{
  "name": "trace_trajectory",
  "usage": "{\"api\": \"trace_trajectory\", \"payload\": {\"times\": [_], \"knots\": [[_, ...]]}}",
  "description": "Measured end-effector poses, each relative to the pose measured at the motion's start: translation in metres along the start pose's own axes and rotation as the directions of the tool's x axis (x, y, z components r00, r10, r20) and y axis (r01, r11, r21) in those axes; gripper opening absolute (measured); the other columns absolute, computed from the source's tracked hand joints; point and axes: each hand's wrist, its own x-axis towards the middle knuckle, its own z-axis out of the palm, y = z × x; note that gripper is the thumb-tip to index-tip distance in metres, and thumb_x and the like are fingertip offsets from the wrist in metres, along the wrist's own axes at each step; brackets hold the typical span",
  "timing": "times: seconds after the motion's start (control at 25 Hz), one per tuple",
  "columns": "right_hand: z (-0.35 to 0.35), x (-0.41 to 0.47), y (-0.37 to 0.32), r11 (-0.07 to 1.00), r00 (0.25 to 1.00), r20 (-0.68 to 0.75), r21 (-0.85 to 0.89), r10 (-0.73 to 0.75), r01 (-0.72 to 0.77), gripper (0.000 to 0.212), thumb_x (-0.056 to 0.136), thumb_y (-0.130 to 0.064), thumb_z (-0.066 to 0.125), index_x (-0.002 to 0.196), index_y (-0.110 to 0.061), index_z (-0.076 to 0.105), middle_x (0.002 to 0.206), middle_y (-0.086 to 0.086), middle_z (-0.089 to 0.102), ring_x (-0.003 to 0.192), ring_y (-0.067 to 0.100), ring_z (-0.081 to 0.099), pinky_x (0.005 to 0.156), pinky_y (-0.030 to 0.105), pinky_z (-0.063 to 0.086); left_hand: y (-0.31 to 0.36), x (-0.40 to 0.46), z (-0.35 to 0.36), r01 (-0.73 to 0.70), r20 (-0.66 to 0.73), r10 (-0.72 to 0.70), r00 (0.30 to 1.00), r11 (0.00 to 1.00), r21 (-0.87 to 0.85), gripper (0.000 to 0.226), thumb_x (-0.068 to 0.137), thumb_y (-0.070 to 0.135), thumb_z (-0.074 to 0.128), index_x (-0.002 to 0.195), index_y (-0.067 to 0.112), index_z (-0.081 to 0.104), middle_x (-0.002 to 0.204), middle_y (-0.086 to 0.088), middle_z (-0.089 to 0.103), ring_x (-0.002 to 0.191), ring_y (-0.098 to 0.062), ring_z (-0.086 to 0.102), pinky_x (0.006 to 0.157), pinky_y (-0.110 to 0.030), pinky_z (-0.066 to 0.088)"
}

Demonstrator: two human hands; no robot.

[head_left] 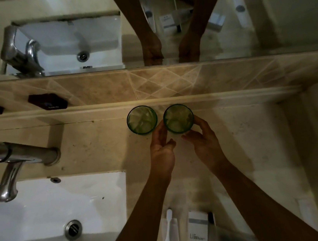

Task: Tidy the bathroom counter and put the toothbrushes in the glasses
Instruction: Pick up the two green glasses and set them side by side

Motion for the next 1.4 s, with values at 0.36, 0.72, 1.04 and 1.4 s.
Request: {"api": "trace_trajectory", "payload": {"times": [0.36, 0.72, 1.04, 1.4], "knots": [[0.011, 0.001, -0.002, 0.999, 1.0, 0.009, -0.034, -0.024, 0.024, 0.047, 0.094, -0.011, 0.062, 0.131, -0.036, 0.049, 0.135, 0.0, 0.053, 0.102, -0.016, 0.057, 0.073, 0.004, 0.046, -0.003, -0.002, -0.005, -0.023, -0.027, 0.027, 0.999, 0.99, 0.141, 0.071, 0.09, -0.014, 0.051, 0.136, 0.039, 0.045, 0.133, 0.036, 0.042, 0.115, 0.028, 0.041, 0.111, -0.029, 0.037], [0.022, 0.005, 0.003, 0.993, 0.995, 0.038, -0.077, -0.091, 0.094, 0.053, 0.093, -0.006, 0.061, 0.136, -0.032, 0.046, 0.138, -0.004, 0.047, 0.124, 0.007, 0.053, 0.085, 0.007, 0.048, -0.005, 0.005, -0.013, -0.037, -0.049, 0.044, 0.998, 0.99, 0.135, 0.073, 0.088, -0.013, 0.054, 0.14, 0.038, 0.044, 0.146, 0.016, 0.047, 0.136, -0.001, 0.041, 0.115, -0.046, 0.037], [0.01, 0.008, 0.001, 0.997, 0.998, -0.009, -0.052, -0.062, 0.062, 0.054, 0.092, -0.003, 0.06, 0.137, -0.029, 0.046, 0.139, -0.001, 0.047, 0.122, 0.009, 0.054, 0.077, 0.002, 0.046, -0.007, 0.01, -0.004, -0.034, 0.02, 0.032, 0.999, 0.995, 0.097, 0.069, 0.084, -0.019, 0.05, 0.139, 0.025, 0.048, 0.143, 0.013, 0.052, 0.134, -0.007, 0.046, 0.107, -0.054, 0.044], [0.008, 0.013, 0.006, 0.997, 0.998, -0.014, -0.038, -0.062, 0.062, 0.055, 0.093, -0.002, 0.059, 0.137, -0.031, 0.045, 0.14, 0.001, 0.05, 0.123, 0.01, 0.055, 0.083, 0.01, 0.049, -0.002, 0.008, 0.002, -0.013, 0.041, 0.012, 0.999, 1.0, 0.025, 0.071, 0.085, -0.021, 0.043, 0.139, 0.024, 0.045, 0.149, 0.007, 0.044, 0.14, -0.013, 0.04, 0.102, -0.051, 0.05]]}}
